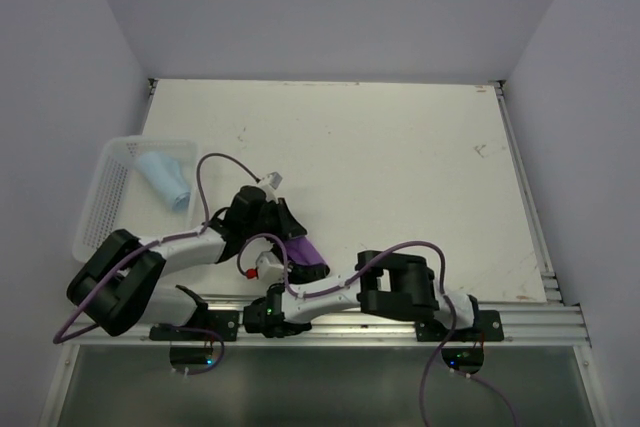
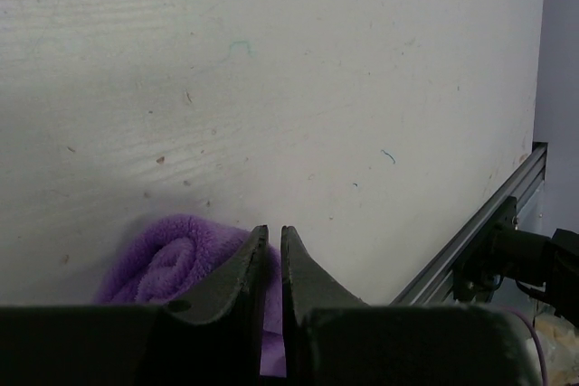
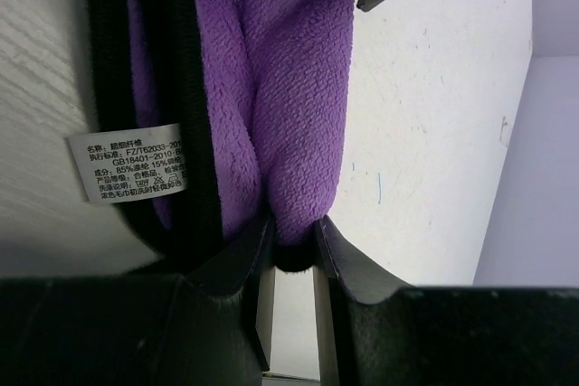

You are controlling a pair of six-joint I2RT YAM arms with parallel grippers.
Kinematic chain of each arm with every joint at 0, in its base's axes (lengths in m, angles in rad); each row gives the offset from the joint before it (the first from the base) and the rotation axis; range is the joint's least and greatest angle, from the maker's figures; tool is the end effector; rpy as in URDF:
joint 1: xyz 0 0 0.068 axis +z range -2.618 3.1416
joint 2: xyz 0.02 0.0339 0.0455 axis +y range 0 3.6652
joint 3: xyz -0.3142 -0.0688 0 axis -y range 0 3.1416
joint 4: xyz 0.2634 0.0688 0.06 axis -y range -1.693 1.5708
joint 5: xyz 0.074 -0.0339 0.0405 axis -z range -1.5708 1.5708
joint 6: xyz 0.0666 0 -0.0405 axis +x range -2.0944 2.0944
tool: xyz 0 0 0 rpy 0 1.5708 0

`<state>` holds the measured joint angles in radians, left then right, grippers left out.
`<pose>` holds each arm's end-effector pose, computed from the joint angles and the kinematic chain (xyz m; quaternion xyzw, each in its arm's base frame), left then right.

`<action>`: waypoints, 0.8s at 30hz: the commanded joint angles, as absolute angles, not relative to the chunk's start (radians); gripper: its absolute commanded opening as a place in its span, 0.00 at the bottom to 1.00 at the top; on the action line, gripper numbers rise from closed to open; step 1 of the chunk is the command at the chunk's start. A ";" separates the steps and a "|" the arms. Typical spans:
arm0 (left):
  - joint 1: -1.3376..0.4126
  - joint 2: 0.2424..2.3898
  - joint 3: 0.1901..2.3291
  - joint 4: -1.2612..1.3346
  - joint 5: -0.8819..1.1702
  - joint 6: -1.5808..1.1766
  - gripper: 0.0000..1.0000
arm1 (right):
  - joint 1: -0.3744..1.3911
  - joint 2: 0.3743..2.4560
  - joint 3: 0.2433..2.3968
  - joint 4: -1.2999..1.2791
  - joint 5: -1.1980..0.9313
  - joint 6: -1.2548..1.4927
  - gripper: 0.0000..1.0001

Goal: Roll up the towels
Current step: Roll the towel

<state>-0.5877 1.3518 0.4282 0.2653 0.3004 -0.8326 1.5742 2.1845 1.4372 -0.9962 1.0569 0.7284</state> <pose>0.2115 -0.1646 0.1620 -0.0430 0.8890 -0.3859 0.2427 0.0566 0.4168 0.1302 -0.3928 0.7667 -0.2726 0.4284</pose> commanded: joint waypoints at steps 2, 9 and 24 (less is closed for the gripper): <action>-0.615 1.322 0.397 0.316 0.304 -0.862 0.15 | 1.580 2.233 1.477 -1.017 1.008 0.721 0.00; -0.632 1.319 0.338 0.351 0.275 -0.893 0.15 | 1.586 2.250 1.493 -1.034 1.011 0.712 0.00; -0.664 1.354 0.140 0.475 0.144 -0.982 0.14 | 1.589 2.244 1.499 -1.022 1.005 0.707 0.09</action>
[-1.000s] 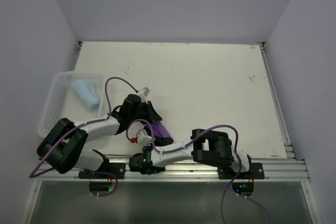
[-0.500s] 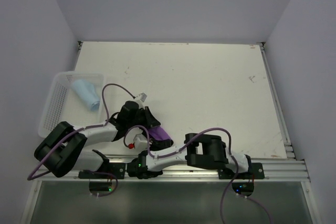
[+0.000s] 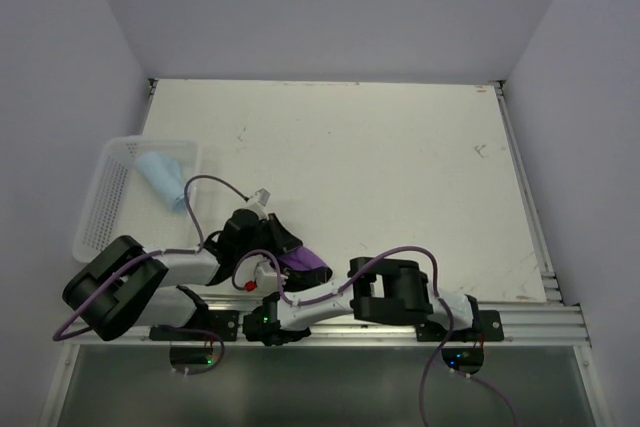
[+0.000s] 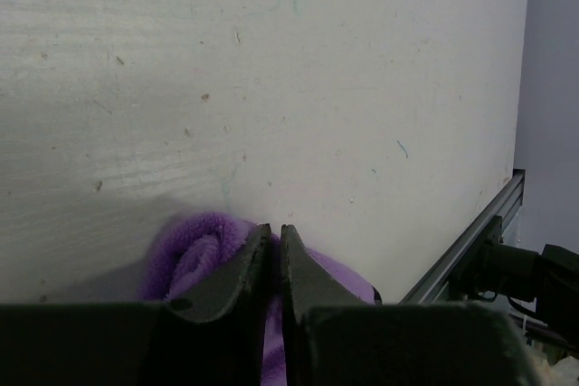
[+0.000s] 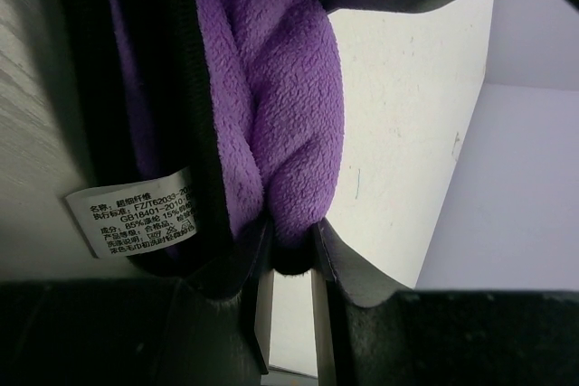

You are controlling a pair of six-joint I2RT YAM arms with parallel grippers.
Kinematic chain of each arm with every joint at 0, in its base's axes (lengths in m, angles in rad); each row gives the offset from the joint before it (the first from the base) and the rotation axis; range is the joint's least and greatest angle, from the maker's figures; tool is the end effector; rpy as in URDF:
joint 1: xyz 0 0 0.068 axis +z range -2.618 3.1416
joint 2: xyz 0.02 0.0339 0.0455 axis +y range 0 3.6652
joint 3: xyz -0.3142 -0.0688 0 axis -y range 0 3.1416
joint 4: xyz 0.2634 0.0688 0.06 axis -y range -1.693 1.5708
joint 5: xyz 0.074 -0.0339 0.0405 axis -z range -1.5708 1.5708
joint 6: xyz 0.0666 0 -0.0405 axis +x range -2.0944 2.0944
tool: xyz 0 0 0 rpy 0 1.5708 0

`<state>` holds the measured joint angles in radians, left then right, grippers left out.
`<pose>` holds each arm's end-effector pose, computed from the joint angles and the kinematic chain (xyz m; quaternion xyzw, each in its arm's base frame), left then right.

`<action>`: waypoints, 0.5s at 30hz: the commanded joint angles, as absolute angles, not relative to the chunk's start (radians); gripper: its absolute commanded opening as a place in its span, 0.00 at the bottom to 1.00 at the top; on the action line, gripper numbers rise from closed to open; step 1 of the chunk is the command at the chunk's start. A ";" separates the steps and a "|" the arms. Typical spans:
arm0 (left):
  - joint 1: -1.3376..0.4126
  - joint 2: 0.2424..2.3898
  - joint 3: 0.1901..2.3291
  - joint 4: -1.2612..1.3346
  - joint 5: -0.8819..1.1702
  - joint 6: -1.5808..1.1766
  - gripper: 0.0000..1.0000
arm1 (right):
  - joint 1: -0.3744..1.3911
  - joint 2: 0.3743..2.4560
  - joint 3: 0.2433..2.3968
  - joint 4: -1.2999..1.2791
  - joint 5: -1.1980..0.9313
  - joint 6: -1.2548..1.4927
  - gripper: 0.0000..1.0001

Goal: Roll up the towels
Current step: Roll the towel

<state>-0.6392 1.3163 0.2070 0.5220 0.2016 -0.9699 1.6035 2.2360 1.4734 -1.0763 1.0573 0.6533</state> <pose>0.1749 -0.1466 0.1313 -0.0975 0.8729 -0.4000 0.2618 0.0443 0.4192 0.1192 -0.4514 0.7301 -0.3183 0.4023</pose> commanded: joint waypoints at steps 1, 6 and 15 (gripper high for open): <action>-0.666 1.361 0.137 0.479 0.137 -0.985 0.14 | 1.588 2.243 1.499 -1.020 1.003 0.706 0.10; -0.676 1.370 0.109 0.508 0.083 -1.011 0.14 | 1.589 2.226 1.497 -1.016 1.003 0.706 0.13; -0.695 1.396 0.074 0.548 0.014 -1.054 0.11 | 1.588 2.132 1.416 -0.937 0.963 0.689 0.34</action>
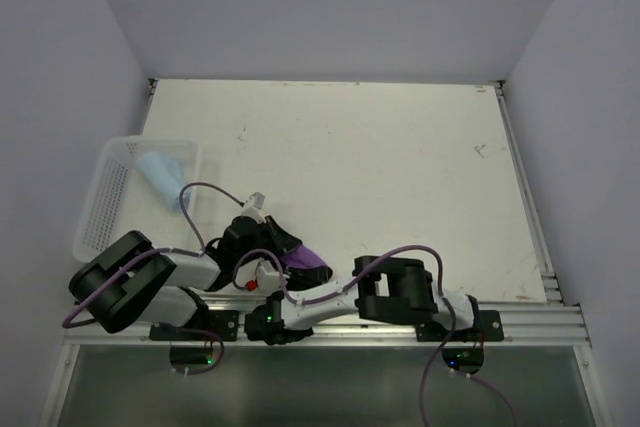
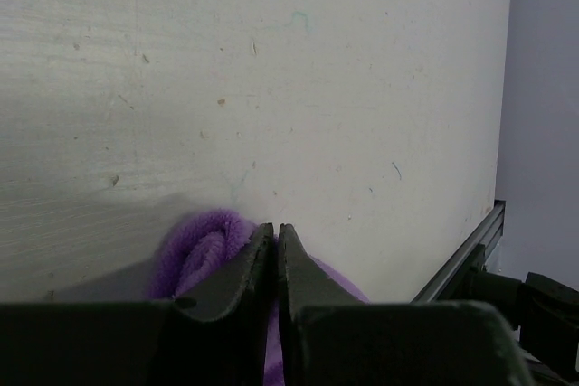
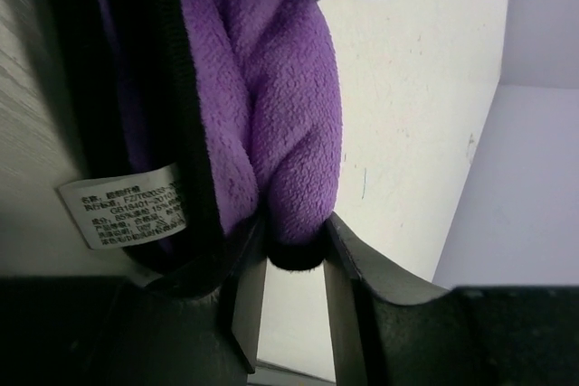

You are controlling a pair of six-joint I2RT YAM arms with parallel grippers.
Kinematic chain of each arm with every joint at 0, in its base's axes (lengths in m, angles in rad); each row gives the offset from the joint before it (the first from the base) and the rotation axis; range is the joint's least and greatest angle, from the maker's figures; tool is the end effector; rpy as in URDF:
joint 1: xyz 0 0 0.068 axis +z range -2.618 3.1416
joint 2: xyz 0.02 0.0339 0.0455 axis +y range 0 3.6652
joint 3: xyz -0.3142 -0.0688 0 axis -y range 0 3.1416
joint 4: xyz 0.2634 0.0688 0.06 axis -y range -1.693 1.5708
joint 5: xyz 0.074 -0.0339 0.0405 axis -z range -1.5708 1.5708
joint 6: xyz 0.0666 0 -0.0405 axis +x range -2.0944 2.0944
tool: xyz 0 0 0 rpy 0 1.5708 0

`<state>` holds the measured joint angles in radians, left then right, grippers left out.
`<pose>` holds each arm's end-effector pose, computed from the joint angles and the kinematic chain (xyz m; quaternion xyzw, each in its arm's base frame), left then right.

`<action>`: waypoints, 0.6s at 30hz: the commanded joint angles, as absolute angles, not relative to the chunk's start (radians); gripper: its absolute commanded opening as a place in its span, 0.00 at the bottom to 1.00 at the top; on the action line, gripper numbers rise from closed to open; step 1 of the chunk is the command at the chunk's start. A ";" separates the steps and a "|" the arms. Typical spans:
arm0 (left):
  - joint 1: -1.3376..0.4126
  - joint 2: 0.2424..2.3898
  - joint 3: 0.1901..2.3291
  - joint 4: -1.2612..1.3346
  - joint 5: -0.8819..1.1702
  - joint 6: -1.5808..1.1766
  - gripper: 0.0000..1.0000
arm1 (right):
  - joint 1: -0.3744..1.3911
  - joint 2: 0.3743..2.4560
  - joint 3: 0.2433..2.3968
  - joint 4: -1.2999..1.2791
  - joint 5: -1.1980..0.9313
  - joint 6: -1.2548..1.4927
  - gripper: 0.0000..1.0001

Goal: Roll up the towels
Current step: Roll the towel

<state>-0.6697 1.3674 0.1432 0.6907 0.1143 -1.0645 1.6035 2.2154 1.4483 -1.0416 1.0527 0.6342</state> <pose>0.1702 -0.1445 0.1226 -0.1423 0.8558 -0.4094 0.2824 0.0443 0.4165 0.1211 -0.4527 0.7319 -0.3102 0.4039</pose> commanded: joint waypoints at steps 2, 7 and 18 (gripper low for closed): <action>-0.696 1.378 0.064 0.545 -0.005 -1.060 0.11 | 1.588 2.080 1.396 -0.910 0.959 0.686 0.37; -0.696 1.355 0.064 0.523 -0.057 -1.058 0.11 | 1.588 1.987 1.342 -0.845 0.930 0.661 0.46; -0.698 1.373 0.051 0.526 -0.077 -1.068 0.10 | 1.585 1.835 1.233 -0.747 0.864 0.667 0.54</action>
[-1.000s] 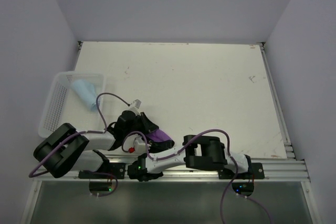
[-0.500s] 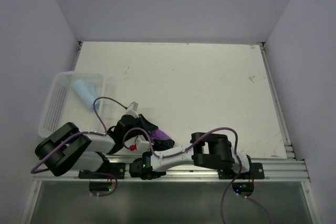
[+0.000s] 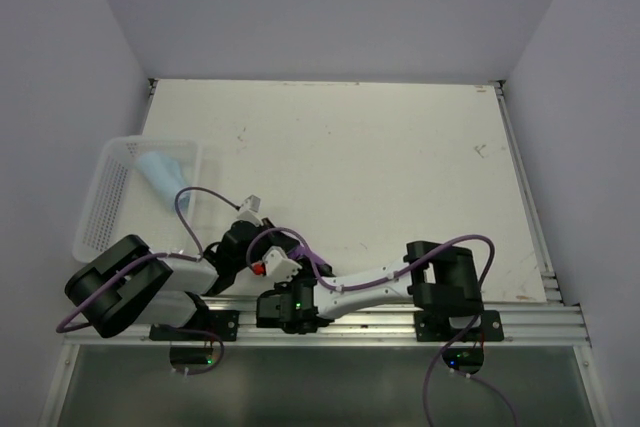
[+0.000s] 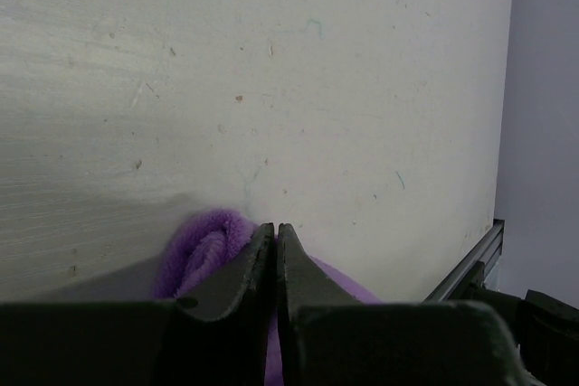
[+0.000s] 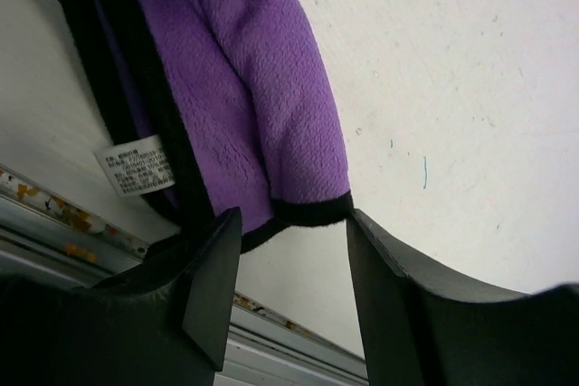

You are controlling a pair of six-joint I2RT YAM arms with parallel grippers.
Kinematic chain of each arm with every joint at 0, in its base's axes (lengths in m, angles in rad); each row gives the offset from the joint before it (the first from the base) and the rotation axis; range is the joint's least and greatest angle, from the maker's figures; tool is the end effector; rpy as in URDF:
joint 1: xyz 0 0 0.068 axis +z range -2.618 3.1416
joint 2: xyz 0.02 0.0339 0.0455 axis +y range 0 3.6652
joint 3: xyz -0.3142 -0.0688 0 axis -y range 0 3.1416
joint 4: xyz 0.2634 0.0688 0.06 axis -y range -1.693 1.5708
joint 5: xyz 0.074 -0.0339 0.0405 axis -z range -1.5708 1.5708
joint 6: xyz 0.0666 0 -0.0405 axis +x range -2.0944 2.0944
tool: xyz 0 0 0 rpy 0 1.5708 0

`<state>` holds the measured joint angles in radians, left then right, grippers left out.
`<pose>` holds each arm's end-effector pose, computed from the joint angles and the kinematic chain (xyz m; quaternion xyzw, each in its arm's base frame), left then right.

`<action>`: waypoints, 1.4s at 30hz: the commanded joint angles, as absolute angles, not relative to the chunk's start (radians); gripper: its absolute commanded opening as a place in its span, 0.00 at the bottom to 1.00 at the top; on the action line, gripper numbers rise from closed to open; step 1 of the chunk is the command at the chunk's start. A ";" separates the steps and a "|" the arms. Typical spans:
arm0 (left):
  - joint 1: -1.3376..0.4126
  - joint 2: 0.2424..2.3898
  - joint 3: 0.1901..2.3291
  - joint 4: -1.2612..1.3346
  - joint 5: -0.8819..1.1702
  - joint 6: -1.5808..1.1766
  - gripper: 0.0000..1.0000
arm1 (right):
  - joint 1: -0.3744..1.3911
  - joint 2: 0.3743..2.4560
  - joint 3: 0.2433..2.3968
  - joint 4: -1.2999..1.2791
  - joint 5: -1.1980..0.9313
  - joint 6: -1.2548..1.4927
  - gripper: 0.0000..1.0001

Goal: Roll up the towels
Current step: Roll the towel

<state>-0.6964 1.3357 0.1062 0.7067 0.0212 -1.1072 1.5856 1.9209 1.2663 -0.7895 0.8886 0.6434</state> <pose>0.1627 -0.1379 0.1207 -0.1714 0.8487 -0.3982 0.3031 0.0459 0.3886 0.1808 -0.3847 0.8153 -0.1377 0.4103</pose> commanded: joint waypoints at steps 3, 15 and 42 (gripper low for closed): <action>-0.696 1.371 0.052 0.525 -0.078 -1.068 0.10 | 1.583 1.729 1.168 -0.694 0.842 0.670 0.54; -0.699 1.365 0.052 0.517 -0.084 -1.069 0.08 | 1.342 1.295 0.855 -0.376 0.476 0.653 0.56; -0.716 1.318 0.044 0.488 -0.095 -1.071 0.08 | 1.094 1.474 0.678 -0.074 0.048 0.752 0.48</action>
<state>-0.7105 1.2991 0.0971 0.6754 -0.0238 -1.1160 1.0954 1.4452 0.7002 -0.1173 0.0734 0.7456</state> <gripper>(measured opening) 0.079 0.485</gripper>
